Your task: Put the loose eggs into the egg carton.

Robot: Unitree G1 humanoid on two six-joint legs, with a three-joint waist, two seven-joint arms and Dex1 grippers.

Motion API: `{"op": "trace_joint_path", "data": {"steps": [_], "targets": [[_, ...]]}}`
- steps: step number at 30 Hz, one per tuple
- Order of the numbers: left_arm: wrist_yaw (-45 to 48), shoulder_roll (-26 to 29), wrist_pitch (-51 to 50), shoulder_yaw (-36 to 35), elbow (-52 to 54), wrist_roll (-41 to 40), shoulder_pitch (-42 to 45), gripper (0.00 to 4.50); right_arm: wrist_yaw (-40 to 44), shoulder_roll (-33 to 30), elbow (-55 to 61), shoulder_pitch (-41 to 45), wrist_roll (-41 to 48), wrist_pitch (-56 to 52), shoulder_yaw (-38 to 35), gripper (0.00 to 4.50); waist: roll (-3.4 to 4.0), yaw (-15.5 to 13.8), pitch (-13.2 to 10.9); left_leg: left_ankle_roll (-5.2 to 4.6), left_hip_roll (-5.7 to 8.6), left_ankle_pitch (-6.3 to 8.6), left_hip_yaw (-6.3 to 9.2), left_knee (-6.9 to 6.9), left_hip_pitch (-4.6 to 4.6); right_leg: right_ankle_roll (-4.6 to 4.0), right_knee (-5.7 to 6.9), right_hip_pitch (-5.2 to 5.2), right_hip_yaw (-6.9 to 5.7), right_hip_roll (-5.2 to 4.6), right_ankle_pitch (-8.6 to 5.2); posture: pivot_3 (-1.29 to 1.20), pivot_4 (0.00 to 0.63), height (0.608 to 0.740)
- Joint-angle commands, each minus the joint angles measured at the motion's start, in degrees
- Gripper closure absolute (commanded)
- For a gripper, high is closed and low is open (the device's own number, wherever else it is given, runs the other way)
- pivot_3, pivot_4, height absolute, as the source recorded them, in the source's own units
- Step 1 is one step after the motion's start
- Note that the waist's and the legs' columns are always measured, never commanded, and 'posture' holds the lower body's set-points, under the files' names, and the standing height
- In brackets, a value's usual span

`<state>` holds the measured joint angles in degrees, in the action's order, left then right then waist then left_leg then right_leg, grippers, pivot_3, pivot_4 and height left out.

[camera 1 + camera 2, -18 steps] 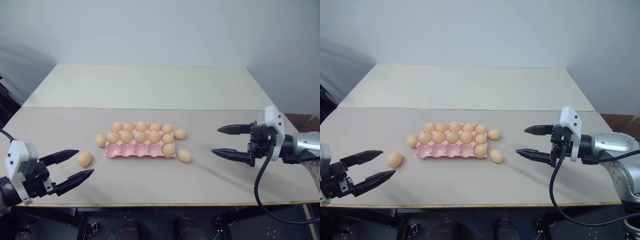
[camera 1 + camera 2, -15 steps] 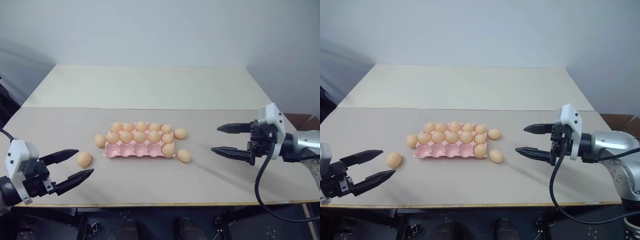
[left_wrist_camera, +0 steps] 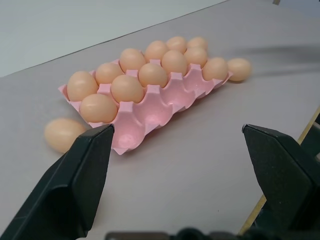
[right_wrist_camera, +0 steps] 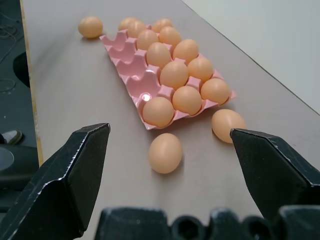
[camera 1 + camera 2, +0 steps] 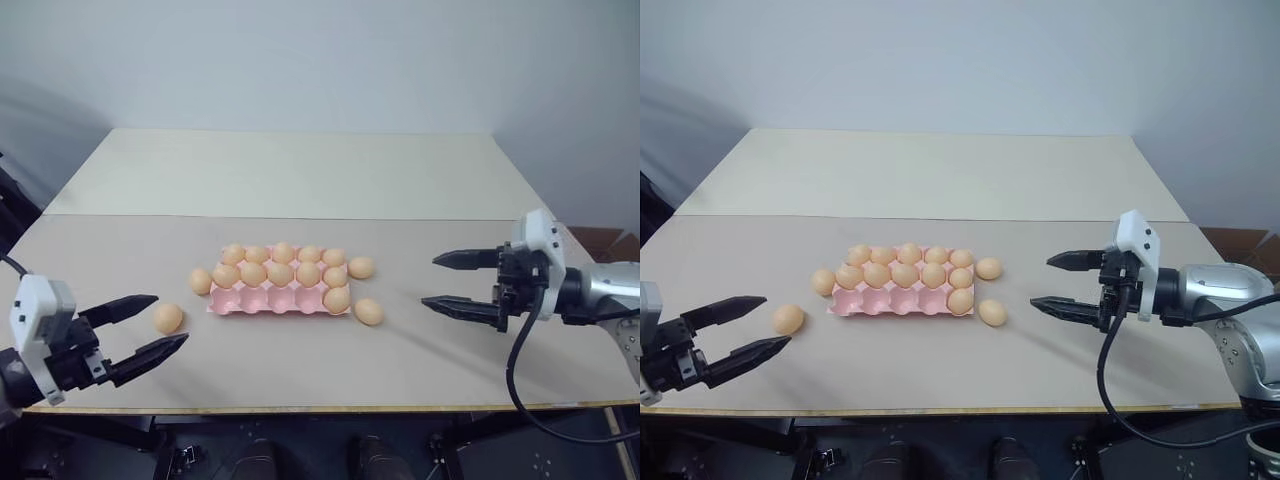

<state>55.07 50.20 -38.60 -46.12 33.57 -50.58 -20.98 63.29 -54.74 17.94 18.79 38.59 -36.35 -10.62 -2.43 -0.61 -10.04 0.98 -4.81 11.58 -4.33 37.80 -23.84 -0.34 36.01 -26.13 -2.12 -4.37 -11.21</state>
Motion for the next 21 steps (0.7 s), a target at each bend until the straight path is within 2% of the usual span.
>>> {"op": "trace_joint_path", "data": {"steps": [1, 5, 11, 17, 21], "targets": [[1.12, 0.45, 0.97, -2.14, 0.78, -0.38, -0.32, 0.03, 0.75, -1.75, -0.46, 2.08, -1.9, 1.44, 0.41, 0.0, 0.0, 0.04, 0.0, 0.0, 0.0, 0.0, 0.0, 0.0, 0.0, 0.0, 0.0, -0.01, 0.0, 0.0, 0.0, 0.0, 0.15, 0.74], [1.49, 0.4, 1.33, -1.71, 1.0, 0.1, -0.53, 0.03, -1.91, -2.07, 0.11, 4.17, -5.89, -0.19, 3.92, 0.0, 0.0, 0.08, 0.0, 0.0, 0.0, 0.0, 0.0, 0.0, 0.0, 0.0, 0.0, -0.01, 0.0, 0.0, 0.0, 0.0, 0.15, 0.74], [1.78, 0.97, 1.13, -1.14, 0.49, 0.01, 0.1, 0.03, -7.09, 2.16, 3.78, 7.26, -10.24, -2.9, 13.13, 0.0, 0.0, 0.09, 0.0, 0.0, -0.02, 0.0, -0.01, -0.01, 0.01, -0.01, 0.02, -0.03, 0.0, 0.02, 0.0, 0.0, 0.15, 0.74], [1.63, 1.85, 0.9, -0.62, -0.25, -0.01, 1.36, 0.03, -13.51, 7.12, -0.23, 8.74, -24.48, 0.32, 26.14, 0.0, -0.02, 0.01, 0.01, 0.0, 0.0, 0.0, -0.02, 0.0, -0.01, 0.0, 0.01, -0.03, 0.0, -0.01, 0.0, 0.0, 0.15, 0.74], [1.98, 2.12, 0.72, -0.76, -0.3, 0.01, 1.14, 0.03, -15.79, 11.99, -3.21, 10.27, -28.13, -0.31, 29.17, 0.0, -0.02, 0.05, 0.01, 0.0, -0.01, 0.0, -0.03, 0.0, -0.02, -0.01, 0.02, -0.05, 0.0, 0.01, 0.0, 0.0, 0.15, 0.74]]}}
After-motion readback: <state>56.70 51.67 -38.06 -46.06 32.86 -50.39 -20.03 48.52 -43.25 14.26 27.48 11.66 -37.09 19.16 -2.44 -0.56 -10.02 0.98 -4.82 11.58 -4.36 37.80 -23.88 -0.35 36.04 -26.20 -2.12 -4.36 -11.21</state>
